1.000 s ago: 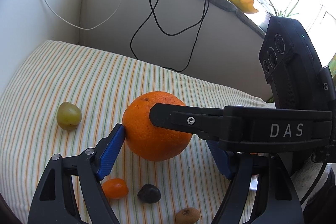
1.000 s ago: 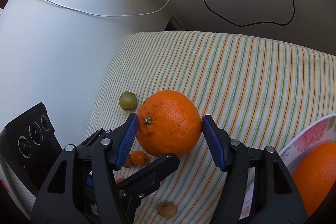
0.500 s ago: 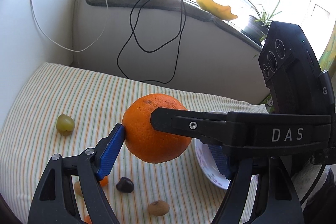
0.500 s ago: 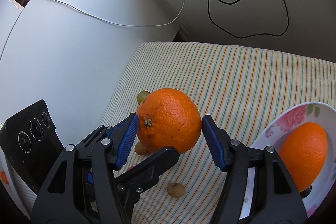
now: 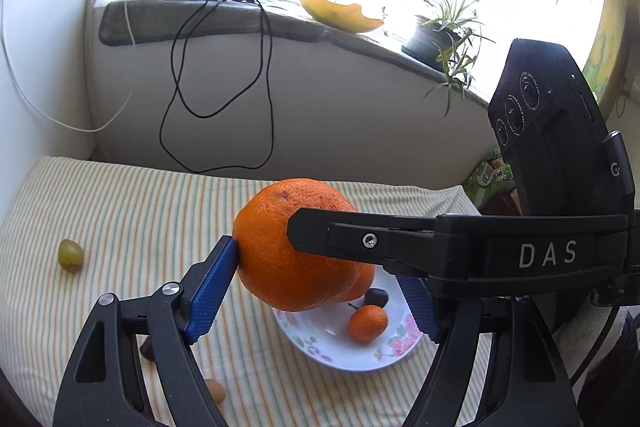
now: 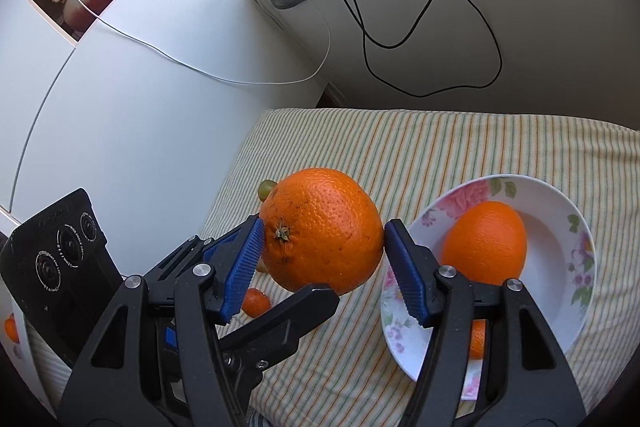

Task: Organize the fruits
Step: 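Carry the large orange into the plate and open the right tool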

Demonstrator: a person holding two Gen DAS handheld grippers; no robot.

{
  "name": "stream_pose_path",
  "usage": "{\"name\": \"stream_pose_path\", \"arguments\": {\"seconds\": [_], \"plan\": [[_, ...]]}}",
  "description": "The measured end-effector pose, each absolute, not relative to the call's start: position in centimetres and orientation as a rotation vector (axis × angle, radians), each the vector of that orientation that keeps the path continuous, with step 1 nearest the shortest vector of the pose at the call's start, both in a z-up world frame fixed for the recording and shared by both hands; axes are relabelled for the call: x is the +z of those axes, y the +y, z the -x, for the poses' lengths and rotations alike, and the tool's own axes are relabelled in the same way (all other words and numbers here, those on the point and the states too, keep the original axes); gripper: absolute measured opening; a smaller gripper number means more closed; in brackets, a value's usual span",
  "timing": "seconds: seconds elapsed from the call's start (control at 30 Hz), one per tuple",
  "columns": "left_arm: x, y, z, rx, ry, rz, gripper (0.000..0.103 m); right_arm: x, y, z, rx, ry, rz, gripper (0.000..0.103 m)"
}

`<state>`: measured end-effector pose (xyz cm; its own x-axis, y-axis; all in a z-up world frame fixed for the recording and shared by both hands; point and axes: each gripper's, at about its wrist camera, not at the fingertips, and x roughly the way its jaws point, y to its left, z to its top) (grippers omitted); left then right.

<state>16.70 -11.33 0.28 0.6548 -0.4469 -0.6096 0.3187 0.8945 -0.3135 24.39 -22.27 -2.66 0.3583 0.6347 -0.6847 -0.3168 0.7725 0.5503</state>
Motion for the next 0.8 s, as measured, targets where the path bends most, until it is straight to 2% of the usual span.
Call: {"name": "stream_pose_path", "arguments": {"seconds": [0.3,0.8], "plan": [[-0.1,-16.0,-16.9,-0.517,0.749,0.160,0.077,-1.9,-27.6,-23.1,0.563,1.011,-0.381,0.065],[-2.6,-22.0,-18.0,-0.593,0.817,0.104,0.077,-4.8,-35.0,-23.6,0.475,1.033,-0.477,0.065]]}}
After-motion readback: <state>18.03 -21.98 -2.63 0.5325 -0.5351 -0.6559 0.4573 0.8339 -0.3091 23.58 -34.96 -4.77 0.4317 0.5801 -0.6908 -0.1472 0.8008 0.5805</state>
